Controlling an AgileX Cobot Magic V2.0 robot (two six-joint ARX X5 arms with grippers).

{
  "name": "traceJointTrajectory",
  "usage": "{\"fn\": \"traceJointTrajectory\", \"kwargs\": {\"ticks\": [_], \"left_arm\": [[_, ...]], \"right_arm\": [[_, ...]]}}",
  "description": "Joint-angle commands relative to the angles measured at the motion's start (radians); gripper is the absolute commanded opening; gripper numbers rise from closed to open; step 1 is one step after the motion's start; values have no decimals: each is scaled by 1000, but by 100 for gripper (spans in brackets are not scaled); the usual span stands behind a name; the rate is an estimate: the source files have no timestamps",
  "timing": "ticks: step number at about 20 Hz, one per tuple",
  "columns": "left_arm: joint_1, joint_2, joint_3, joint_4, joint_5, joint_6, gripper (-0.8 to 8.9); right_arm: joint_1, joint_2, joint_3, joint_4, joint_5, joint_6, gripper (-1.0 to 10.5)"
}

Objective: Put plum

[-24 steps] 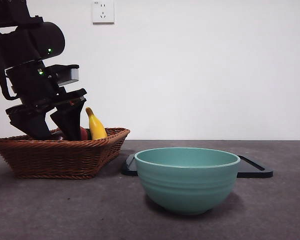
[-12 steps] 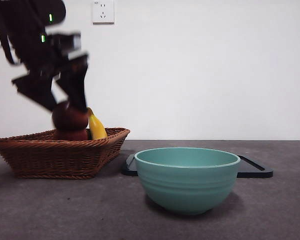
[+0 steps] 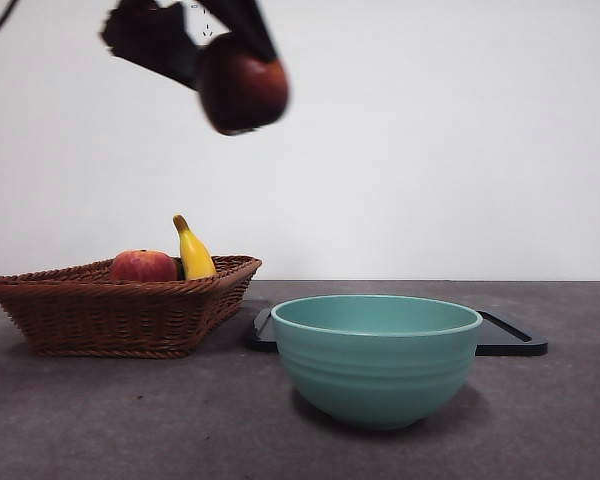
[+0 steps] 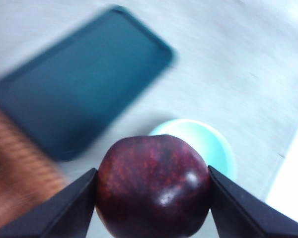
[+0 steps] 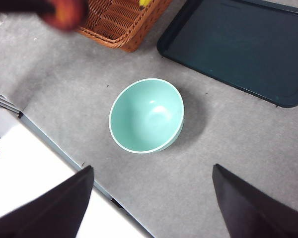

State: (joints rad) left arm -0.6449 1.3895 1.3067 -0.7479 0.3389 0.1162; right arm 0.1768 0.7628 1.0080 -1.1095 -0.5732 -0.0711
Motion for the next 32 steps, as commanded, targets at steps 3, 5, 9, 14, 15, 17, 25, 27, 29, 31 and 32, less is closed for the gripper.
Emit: {"fn": "traceJointTrajectory", "kwargs": {"ticks": [3,5,9,14,15,17,25,27,29,31,32], "left_arm": [[-124,125,22,47,-2,8,279],[-163,190,22,68,-6,23,279],[-207,305,22,123,-59,42,279],[-243,403,22,158,-143,90,278],[-248,415,22,163,-151,100,278],[-259,437,22,173,-165,112,278],[-285,489,22,188,-175,140,283],[-287,489,22,187,-175,145,332],[-287,489,22,186,-178,145,379],[-290,489,22,186,-178,144,379],[-290,488,22,185,-178,141,379]], "right_arm": [[3,7,21,12,-1,9,382],[3,7,21,11,-1,9,382],[3,7,21,12,-1,9,382],[3,7,21,12,1,9,382],[3,7,21,12,1,8,382],[3,7,21,13,1,8,382],[3,7,21,12,1,8,382],[3,7,21,12,1,8,382],[3,7,21,12,1,8,382],[3,7,21,12,1,8,382],[3,7,21,12,1,8,382]]}}
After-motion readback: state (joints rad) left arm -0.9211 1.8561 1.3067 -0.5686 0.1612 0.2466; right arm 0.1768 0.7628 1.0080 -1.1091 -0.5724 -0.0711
